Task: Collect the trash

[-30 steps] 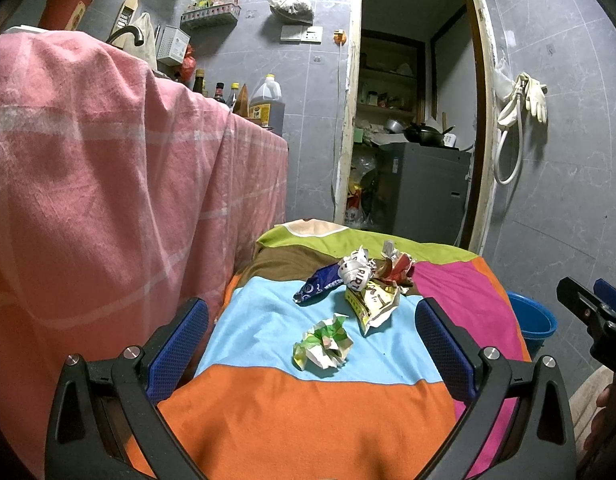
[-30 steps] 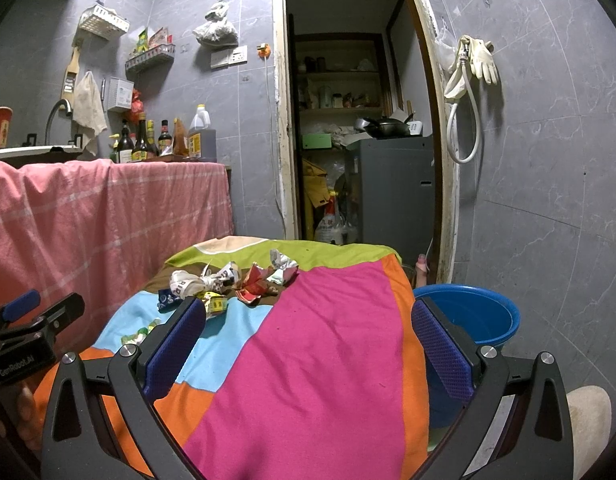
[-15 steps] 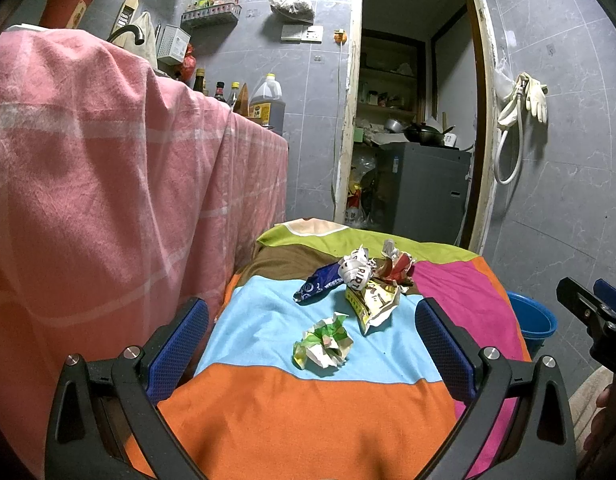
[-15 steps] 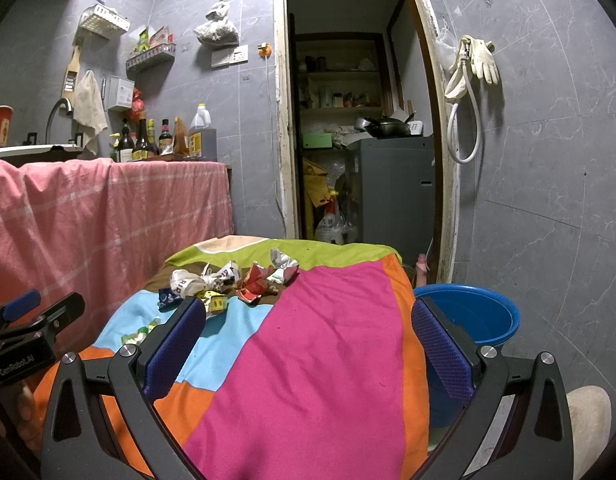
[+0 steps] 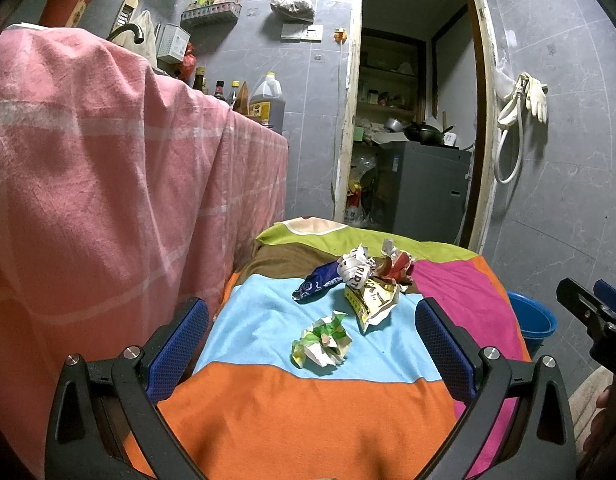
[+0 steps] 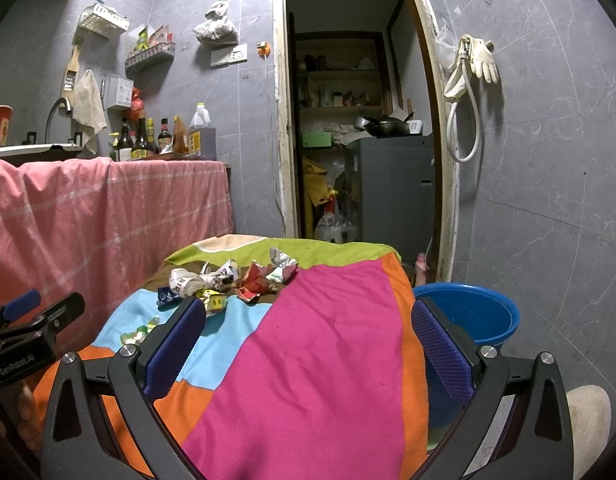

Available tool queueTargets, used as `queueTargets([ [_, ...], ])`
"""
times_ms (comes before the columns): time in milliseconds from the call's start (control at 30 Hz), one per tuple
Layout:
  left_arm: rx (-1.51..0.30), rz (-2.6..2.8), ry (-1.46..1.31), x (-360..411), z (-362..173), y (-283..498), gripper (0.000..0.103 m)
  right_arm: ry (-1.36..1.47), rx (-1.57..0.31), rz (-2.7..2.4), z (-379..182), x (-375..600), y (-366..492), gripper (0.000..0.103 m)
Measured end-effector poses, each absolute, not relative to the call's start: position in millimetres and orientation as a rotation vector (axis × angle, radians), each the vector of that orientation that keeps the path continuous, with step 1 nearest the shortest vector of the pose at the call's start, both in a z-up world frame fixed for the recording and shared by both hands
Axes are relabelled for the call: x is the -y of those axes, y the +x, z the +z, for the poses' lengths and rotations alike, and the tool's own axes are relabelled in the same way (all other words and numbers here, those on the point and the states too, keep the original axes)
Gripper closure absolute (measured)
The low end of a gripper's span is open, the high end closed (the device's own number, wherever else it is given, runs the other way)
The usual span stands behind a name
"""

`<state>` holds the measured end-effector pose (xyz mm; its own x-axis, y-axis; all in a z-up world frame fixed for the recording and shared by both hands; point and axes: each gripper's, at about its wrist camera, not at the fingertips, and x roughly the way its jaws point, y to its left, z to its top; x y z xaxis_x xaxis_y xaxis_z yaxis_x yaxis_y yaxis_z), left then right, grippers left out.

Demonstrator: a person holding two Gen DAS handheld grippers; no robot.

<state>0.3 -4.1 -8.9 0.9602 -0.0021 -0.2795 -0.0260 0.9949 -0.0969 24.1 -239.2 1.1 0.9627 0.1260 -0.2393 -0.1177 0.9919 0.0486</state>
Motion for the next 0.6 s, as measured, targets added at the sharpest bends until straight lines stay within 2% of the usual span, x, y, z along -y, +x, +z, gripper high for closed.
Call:
queueTargets([
  [433,-0.283,0.031,-0.090,4.4,-8.1,5.9,0.002,0.043,-0.231,0.133,-2.4,236.6,24.4,0.000],
  [600,-0.338,0.055,-0.090,1.9,-9.5,25.6,0.002,0.019,-0.207,0.174,4.4,239.3,42.0,0.000],
])
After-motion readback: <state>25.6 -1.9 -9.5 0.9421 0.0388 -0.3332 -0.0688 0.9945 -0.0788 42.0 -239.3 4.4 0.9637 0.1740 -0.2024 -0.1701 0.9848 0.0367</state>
